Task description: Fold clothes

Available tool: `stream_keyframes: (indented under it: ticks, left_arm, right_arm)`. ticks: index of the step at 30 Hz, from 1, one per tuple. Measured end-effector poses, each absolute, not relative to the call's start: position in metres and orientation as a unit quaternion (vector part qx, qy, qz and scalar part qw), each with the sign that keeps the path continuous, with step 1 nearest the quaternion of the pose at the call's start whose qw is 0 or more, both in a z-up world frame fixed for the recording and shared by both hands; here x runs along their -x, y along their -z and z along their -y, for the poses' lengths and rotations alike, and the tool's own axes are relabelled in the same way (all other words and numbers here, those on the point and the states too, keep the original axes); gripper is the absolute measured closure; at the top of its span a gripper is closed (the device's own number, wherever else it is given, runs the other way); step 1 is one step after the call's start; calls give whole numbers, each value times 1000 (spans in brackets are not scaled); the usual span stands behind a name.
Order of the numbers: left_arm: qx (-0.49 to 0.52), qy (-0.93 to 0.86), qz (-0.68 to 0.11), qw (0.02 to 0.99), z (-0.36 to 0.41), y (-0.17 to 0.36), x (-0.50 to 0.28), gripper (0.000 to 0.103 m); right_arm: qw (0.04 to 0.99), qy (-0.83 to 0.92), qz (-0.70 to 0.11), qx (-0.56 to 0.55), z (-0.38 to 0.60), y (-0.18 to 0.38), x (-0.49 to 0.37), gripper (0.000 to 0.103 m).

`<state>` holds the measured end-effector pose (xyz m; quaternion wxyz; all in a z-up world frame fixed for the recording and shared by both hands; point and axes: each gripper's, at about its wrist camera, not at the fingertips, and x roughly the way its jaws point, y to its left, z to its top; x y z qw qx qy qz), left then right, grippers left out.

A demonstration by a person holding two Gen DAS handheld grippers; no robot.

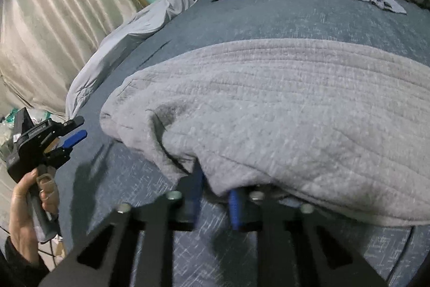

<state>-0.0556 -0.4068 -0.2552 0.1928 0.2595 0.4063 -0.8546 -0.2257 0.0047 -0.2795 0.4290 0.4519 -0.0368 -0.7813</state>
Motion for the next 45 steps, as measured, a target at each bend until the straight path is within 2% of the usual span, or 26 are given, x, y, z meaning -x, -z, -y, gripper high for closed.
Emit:
stream_keyframes:
  ticks: [11, 15, 18, 27, 28, 30, 36, 41, 45]
  left_arm:
    - [-285, 853, -403, 169, 396, 264, 67, 62]
    - [-298, 848, -408, 159, 392, 270, 72, 61]
    - [-314, 836, -423, 151, 392, 282, 74, 49]
    - [-312, 817, -465, 138, 409, 309, 80, 48]
    - [-308, 818, -467, 132, 411, 310, 82, 51]
    - [-307, 820, -467, 122, 411, 312, 83, 89]
    - [-268, 832, -468, 130, 425, 302, 69, 97]
    - [-233, 826, -492, 147, 452, 304, 50, 97]
    - [-235, 830, -482, 153, 452, 304, 53, 97]
  right_arm:
    - [475, 759, 68, -439, -40, 223, 233, 97]
    - [464, 755, 33, -463, -34, 244, 228, 97]
    - [453, 758, 47, -467, -33, 259, 226, 97]
    - [452, 757, 46, -469, -29, 268, 222, 97]
    - [452, 757, 48, -469, -30, 268, 223, 97]
    - [453, 756, 48, -470, -31, 269, 223, 97]
    - [454, 758, 50, -466, -34, 265, 224, 97]
    - [463, 752, 54, -466, -36, 260, 224, 98]
    - [461, 748, 63, -473, -39, 265, 224, 98]
